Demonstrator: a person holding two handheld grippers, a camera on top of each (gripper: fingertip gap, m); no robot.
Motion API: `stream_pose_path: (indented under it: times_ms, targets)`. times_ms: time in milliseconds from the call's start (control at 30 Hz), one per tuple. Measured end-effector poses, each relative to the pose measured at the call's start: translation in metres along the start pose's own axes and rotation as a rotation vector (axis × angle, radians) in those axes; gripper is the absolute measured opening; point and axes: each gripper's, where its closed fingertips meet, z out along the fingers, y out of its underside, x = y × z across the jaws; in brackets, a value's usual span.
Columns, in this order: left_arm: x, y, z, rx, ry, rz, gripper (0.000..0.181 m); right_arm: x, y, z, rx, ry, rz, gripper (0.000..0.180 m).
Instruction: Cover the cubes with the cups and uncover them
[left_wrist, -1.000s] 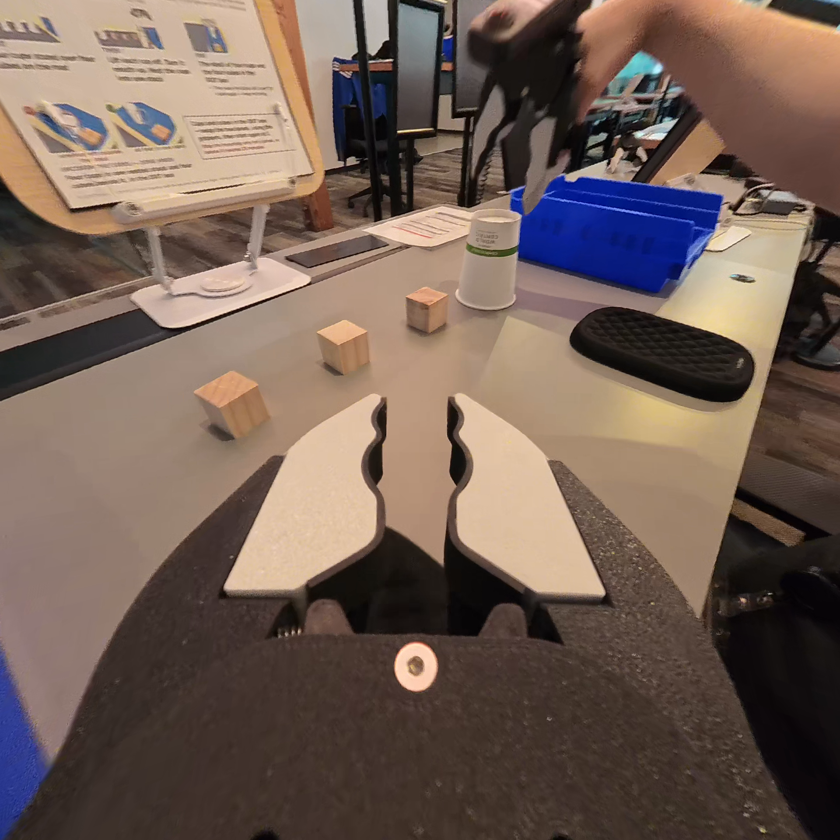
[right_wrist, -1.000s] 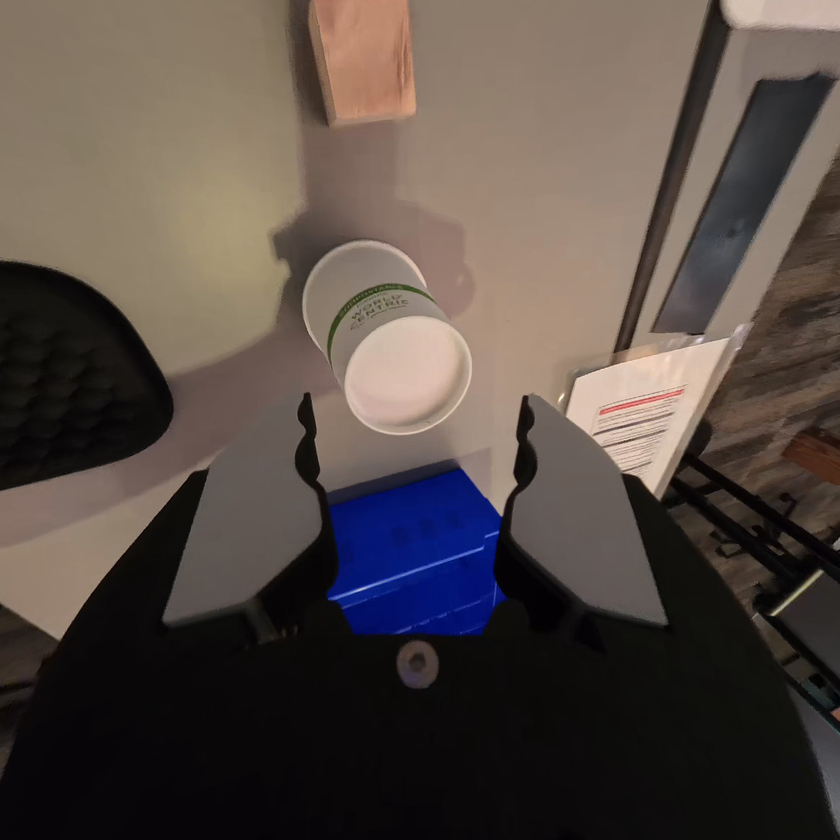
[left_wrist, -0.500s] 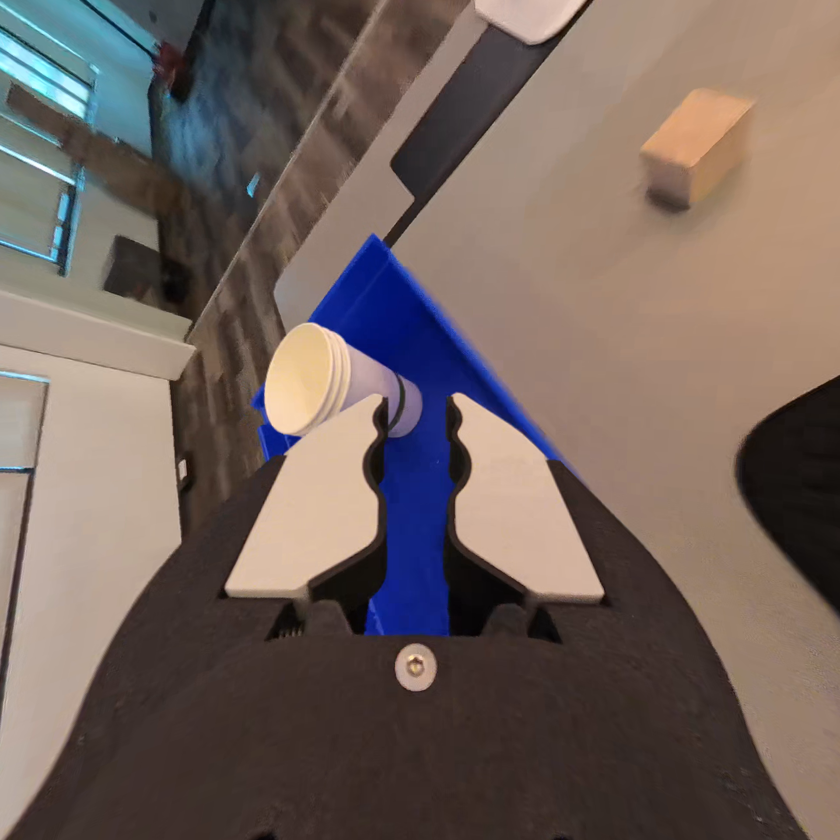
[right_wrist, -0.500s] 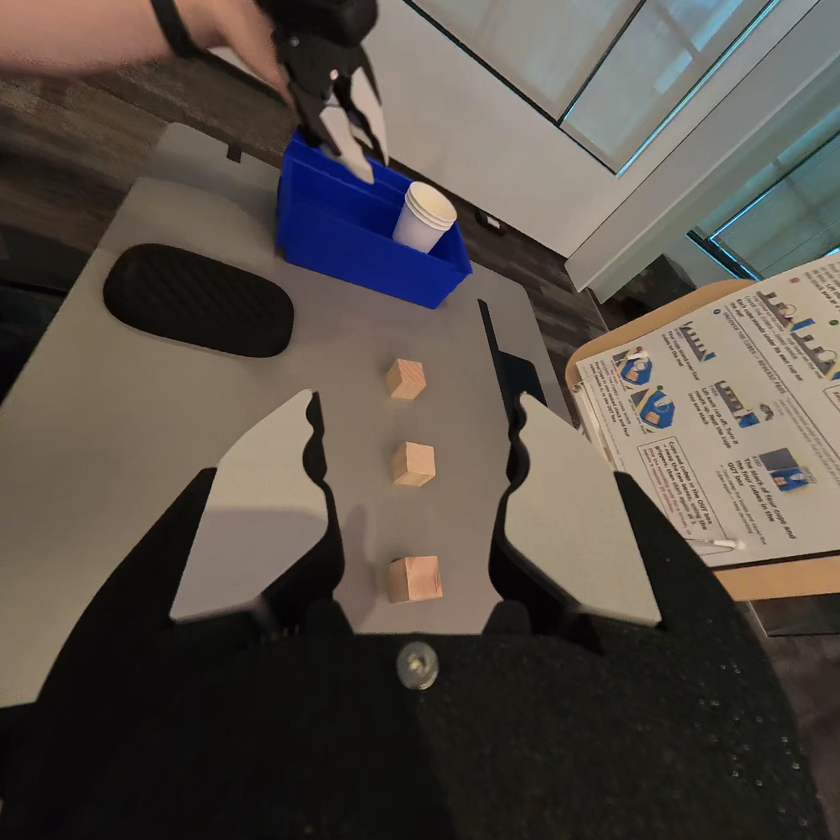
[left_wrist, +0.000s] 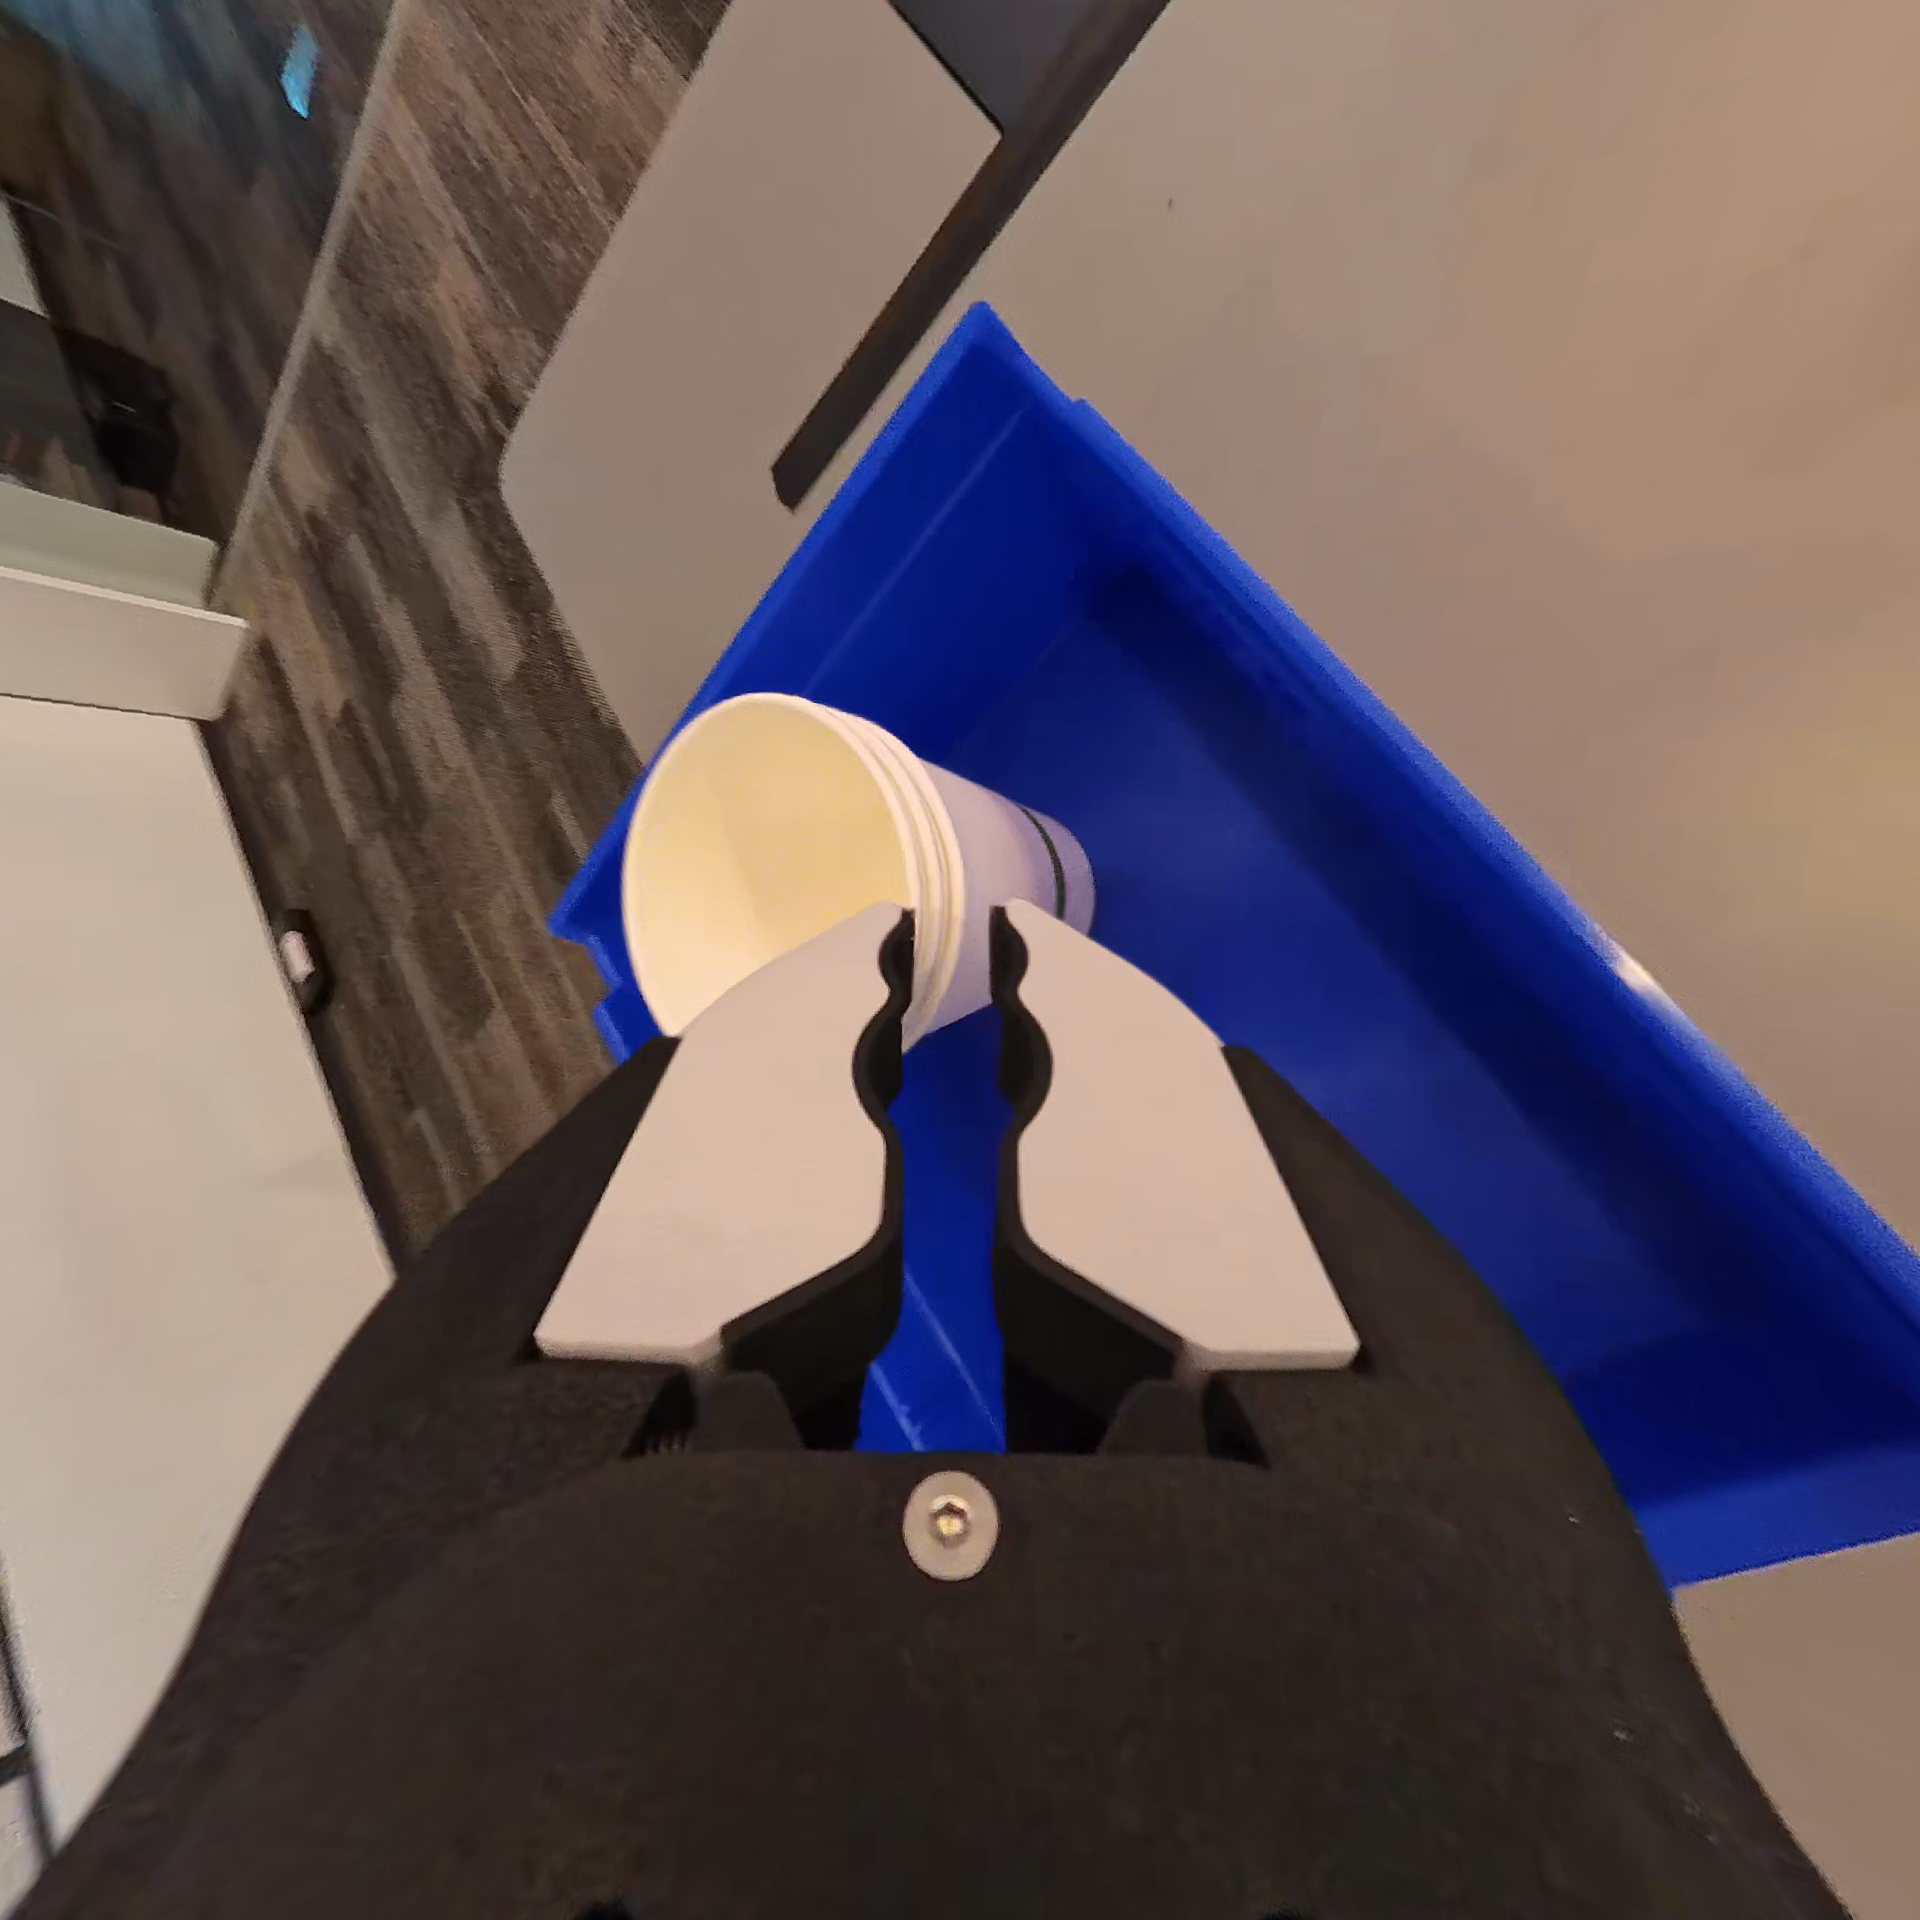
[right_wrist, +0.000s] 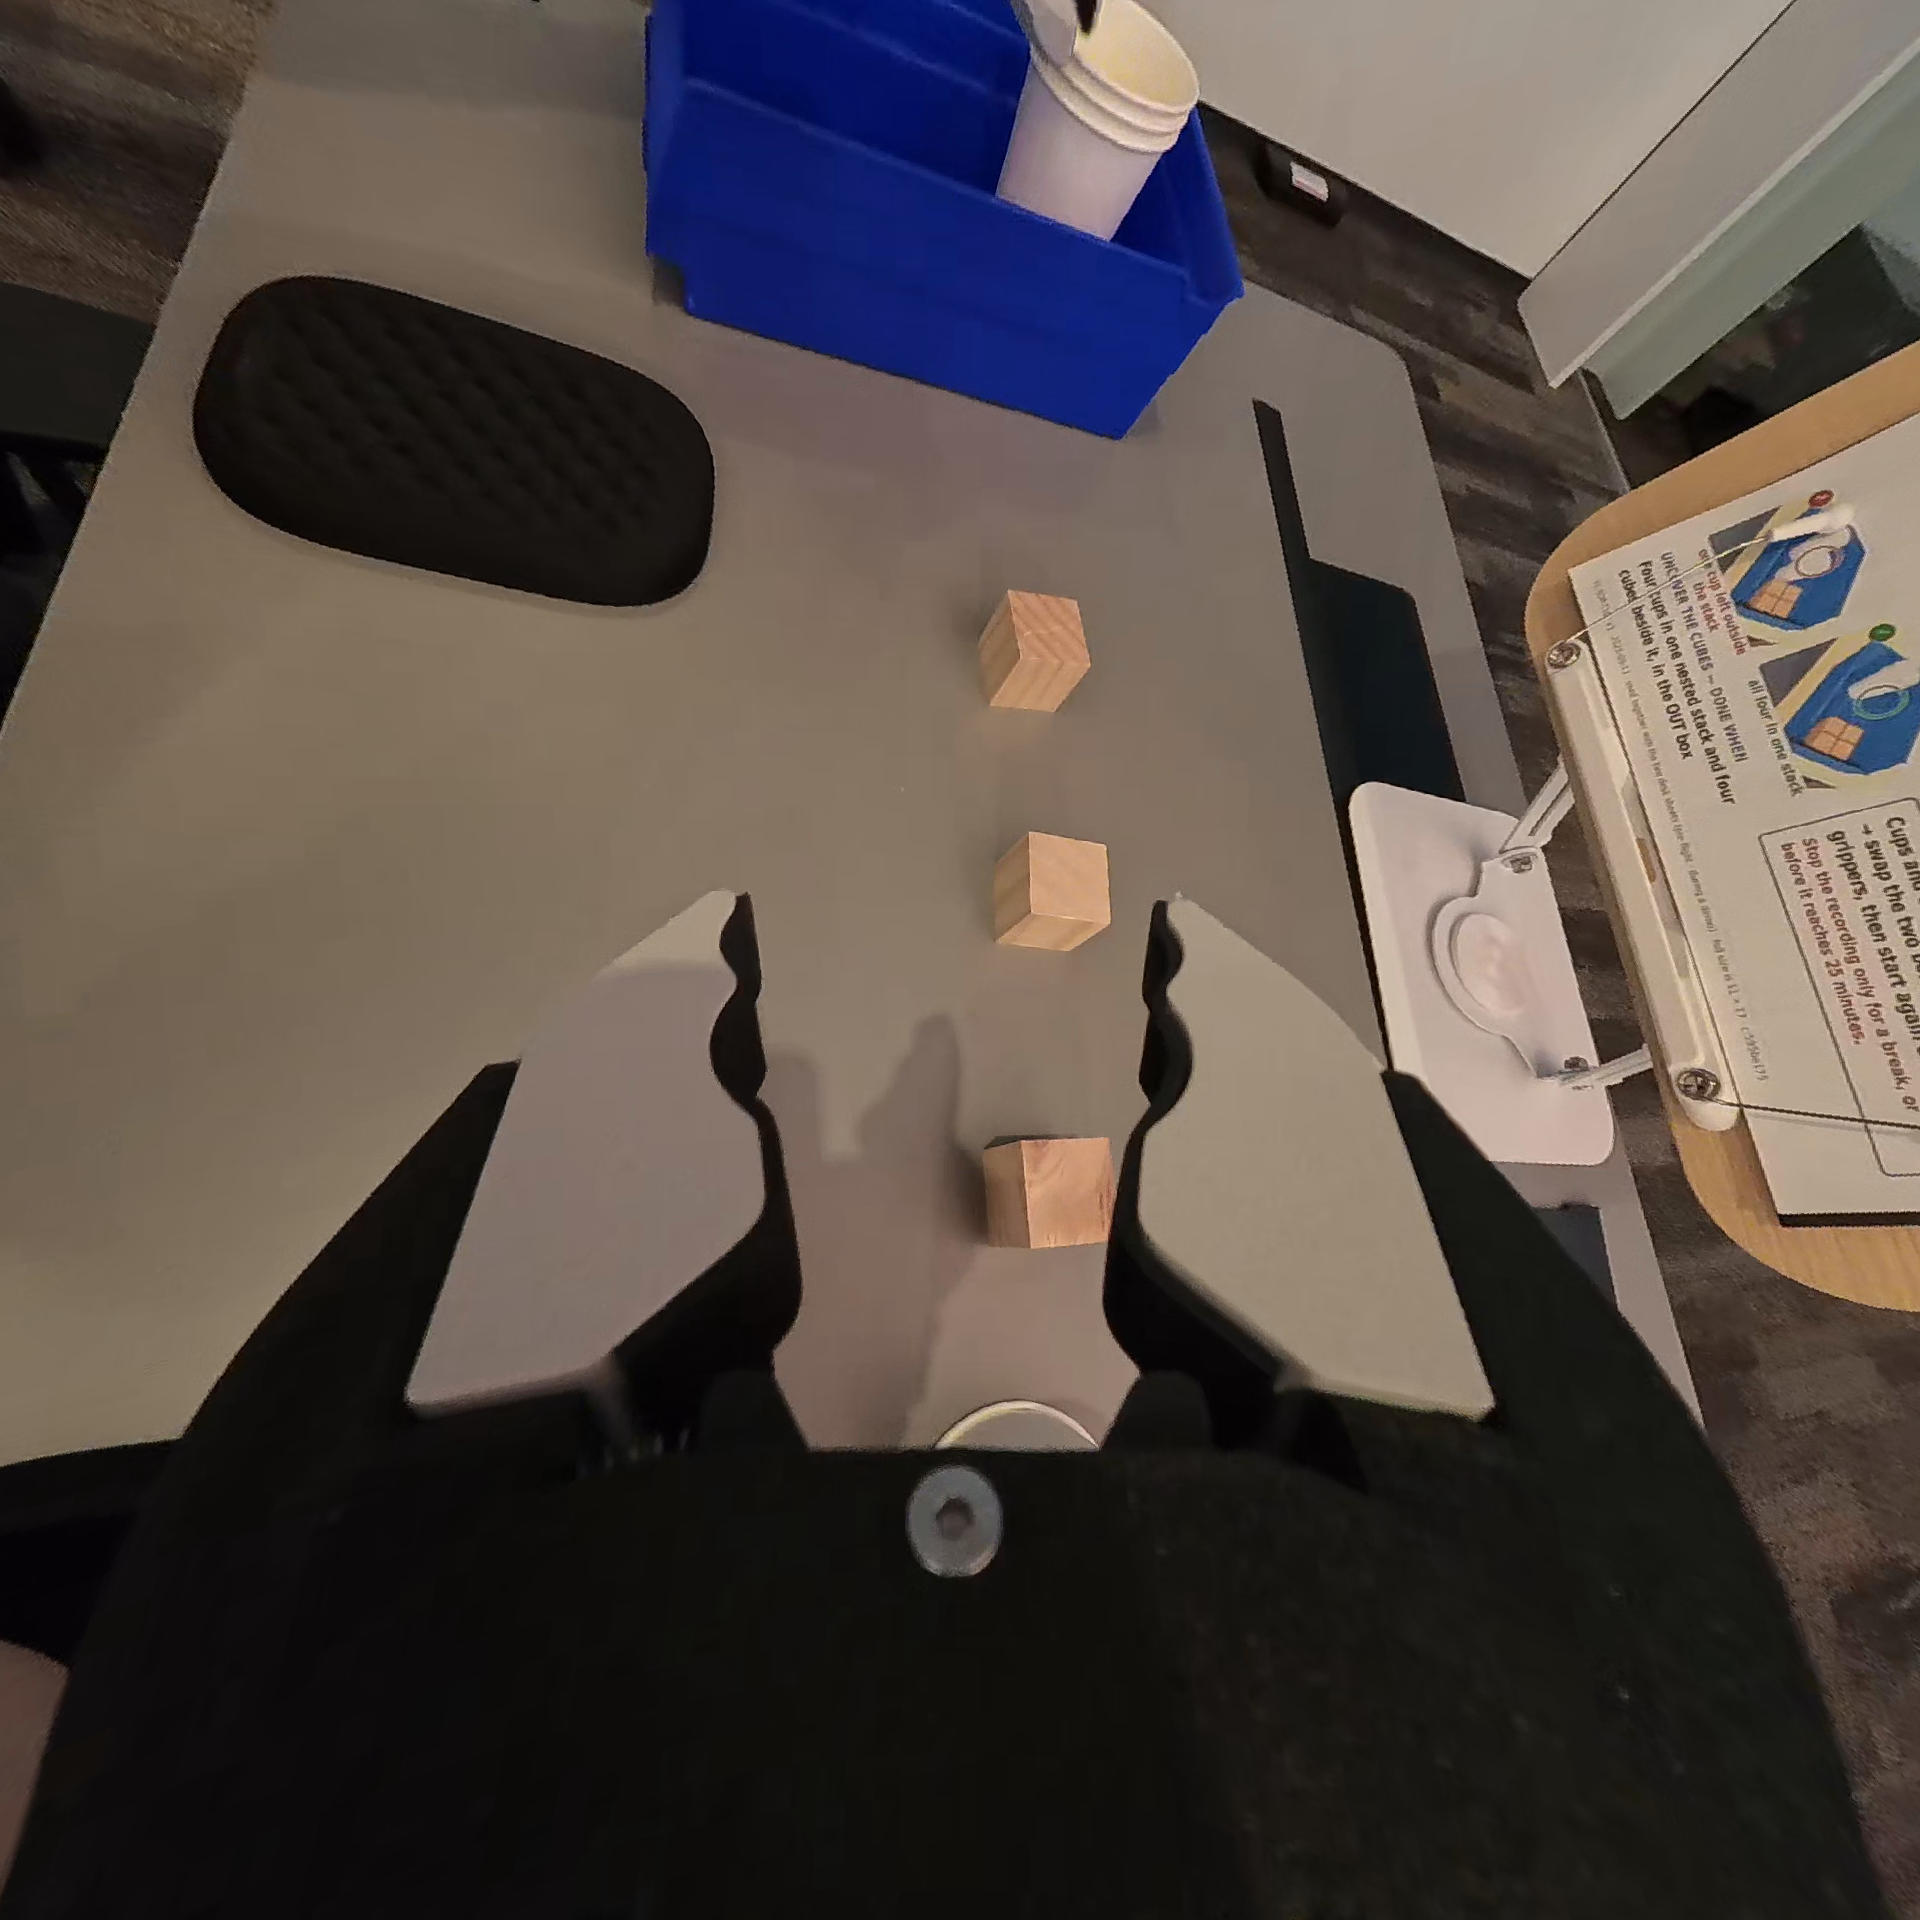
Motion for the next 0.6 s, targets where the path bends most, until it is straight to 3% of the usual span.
stream_pose_path:
  times_ms: [267,600]
  targets:
    - [-0.008,0.006,0.013,-0.003,0.078,-0.142,0.018,0.001,0.004,-0.002,-0.005,-0.001,0.008,0.068]
    - [-0.003,0.004,0.016,0.013,0.152,-0.18,0.005,0.003,0.01,0.002,-0.028,-0.014,0.015,0.063]
